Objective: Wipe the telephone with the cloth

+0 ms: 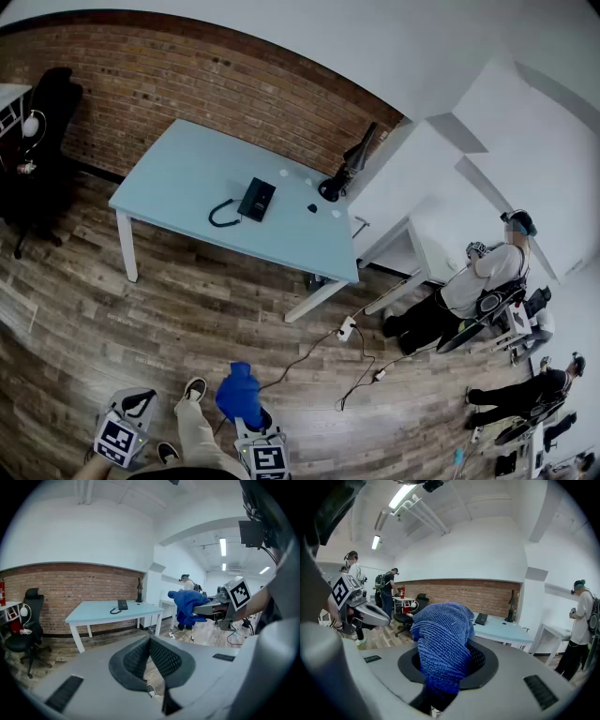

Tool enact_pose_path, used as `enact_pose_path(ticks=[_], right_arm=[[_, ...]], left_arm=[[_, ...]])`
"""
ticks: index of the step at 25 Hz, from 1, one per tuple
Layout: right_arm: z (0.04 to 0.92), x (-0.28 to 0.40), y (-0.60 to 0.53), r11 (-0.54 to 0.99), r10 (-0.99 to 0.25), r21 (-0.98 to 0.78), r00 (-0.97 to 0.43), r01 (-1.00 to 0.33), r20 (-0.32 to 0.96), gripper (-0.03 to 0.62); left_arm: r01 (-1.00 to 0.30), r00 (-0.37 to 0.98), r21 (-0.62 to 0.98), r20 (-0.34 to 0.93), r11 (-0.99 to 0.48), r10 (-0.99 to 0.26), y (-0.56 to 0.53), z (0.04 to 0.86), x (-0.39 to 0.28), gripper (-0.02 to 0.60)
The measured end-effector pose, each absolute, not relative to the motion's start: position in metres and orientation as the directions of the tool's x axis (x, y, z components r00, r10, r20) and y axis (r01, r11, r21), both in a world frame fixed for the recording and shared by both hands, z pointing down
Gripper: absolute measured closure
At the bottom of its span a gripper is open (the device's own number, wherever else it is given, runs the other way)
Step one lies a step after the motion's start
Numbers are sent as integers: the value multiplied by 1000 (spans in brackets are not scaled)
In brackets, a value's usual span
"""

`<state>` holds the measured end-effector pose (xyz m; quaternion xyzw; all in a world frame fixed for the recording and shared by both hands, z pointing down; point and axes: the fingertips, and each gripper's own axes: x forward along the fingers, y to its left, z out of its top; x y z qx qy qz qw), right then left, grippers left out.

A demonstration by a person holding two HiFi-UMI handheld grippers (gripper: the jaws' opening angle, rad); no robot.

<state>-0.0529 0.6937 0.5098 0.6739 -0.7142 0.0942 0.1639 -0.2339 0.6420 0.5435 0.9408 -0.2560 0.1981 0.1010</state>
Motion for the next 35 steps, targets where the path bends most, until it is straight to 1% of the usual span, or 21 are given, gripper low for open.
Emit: enact_pose_path(ticks=[2,5,8,10,14,18,21,23,26,27,30,31,33,35], right_arm=[[517,-42,640,71,-955,85,-43,-994,293,459],[525,-19,569,62,-963,56,-45,-996,267,459],[524,-4,511,81,-957,-92,-104,-992,270,456],[517,-1,473,130,-952,-136,-161,-982,260,450],[512,12,398,194,-934,-29,-193,-981,299,447],[526,47,342,160,-926,62,-129,-985,356,447],[526,74,293,136,-936,94,-96,-986,339,445],[526,90,259,113,-937,123,-64,-986,343,445],[529,103,210,59,-928,174,10,-983,372,445],[529,106,197,39,-922,174,32,-984,386,445],[521,114,157,-22,-894,165,93,-986,437,445],[518,118,143,-48,-882,175,124,-983,455,445],[520,123,122,-92,-849,187,175,-978,498,445],[531,119,108,-90,-824,164,166,-982,542,445]], left_arm=[[-510,794,83,429,-856,-431,603,543,-223,574],[-510,795,101,434,-854,-423,555,535,-204,575],[-510,789,99,448,-854,-419,506,523,-183,574],[-511,786,115,463,-852,-409,468,514,-167,574],[-517,804,162,428,-841,-412,389,485,-131,575],[-500,827,170,384,-849,-411,324,480,-95,574],[-470,858,195,330,-861,-393,266,481,-67,575],[-429,885,211,292,-878,-362,228,488,-44,575],[-357,908,224,312,-907,-280,177,506,-21,575],[-318,919,231,314,-920,-239,164,506,-16,575],[-141,964,271,257,-952,-70,129,488,-1,575],[-102,968,273,249,-957,-32,113,485,3,575],[-72,964,258,267,-963,0,79,487,4,575],[-72,956,238,293,-969,1,49,489,-5,575]])
